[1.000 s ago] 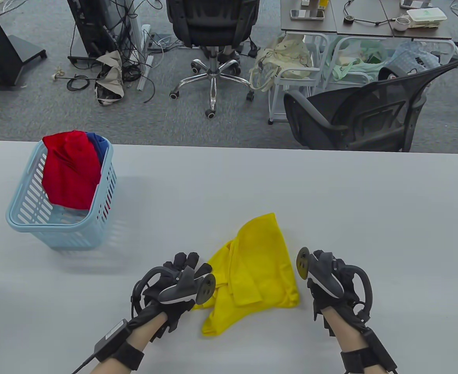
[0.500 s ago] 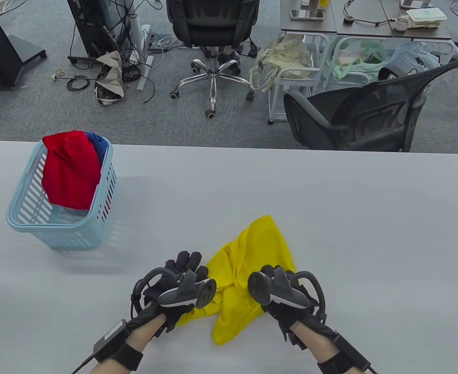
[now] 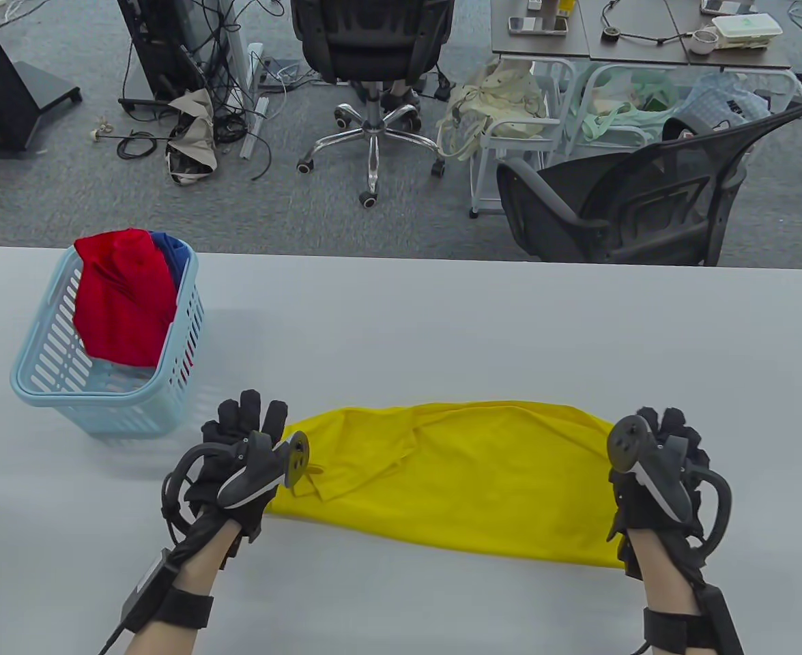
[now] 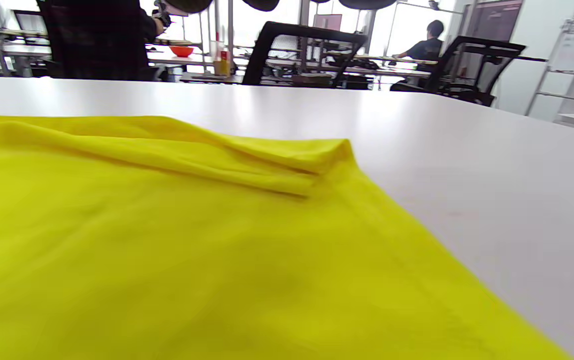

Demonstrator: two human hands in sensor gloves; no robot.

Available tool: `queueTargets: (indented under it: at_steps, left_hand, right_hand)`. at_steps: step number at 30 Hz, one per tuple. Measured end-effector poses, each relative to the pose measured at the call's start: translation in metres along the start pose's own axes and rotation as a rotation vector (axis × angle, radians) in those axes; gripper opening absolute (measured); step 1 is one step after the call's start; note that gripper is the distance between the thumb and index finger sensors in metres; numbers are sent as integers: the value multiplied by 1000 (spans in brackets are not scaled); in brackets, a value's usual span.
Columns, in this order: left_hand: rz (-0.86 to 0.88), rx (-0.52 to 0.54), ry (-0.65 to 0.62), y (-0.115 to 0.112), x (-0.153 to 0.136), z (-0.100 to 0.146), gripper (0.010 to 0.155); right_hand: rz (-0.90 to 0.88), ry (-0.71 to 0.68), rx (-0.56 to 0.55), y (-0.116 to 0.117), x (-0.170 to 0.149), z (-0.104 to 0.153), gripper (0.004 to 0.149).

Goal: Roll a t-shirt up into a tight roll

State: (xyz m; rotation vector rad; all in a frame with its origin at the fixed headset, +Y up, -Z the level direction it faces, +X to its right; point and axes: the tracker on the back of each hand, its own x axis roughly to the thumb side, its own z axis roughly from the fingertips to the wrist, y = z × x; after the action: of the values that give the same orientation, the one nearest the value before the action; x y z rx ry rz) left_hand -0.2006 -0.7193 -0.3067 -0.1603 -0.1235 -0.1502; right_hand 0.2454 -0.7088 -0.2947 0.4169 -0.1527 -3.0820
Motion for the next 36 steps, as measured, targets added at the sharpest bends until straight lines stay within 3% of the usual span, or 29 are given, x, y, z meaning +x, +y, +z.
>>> queueTargets:
  at_steps: [3,5,7,9,11,14,16,19,21,23,25,28,29,32,34,36]
  left_hand:
    - [176,-72,-271,-12,28,4,64]
    - [100,-198,-298,-27,43,2,66]
    - [-93,-291,-267,-40,45,-4,67]
    - [-238,-277,-191,-43,29,-13,68]
    - [-170,-304,-66,-43,7,-21,68]
    - [-69,-326,13,-44,-12,-26,69]
    - [-117,-257,62,-37,-10,-25,71]
    - [-338,-107,190,-22,-11,-21,71]
    - [-336,-37,220,-9,-14,-11,71]
    - [-152,-17,116,-1,-9,0,69]
    - [58,-54,-9,-3,9,3,67]
    - [184,-223,-120,-19,37,-9,74]
    - [162,-279,-116,-26,47,-16,75]
    - [-134,-269,-69,-32,61,-43,79]
    - [-389,-314,66,-32,61,-71,84]
    - [-392,-236,153,-18,59,-79,85]
  right_hand:
    - [-9,-324,150,16,47,9,61]
    - [-24,-472,299,35,66,10,66]
    - [52,-414,344,50,66,3,70]
    - [134,-302,378,60,48,-12,69]
    - [29,-229,376,58,29,-20,69]
    - [-5,-181,360,54,14,-23,67]
    - [44,-171,334,48,16,-19,67]
    - [187,-115,268,34,25,-12,61]
    - [267,-94,204,28,31,-7,54]
    - [208,-166,199,27,38,-2,56]
    - [100,-334,272,32,49,0,61]
    - [39,-424,363,44,59,0,69]
    - [66,-414,389,50,61,0,71]
    - [106,-405,356,42,62,2,69]
    - [86,-419,298,28,65,7,62]
    - [55,-441,259,21,66,11,53]
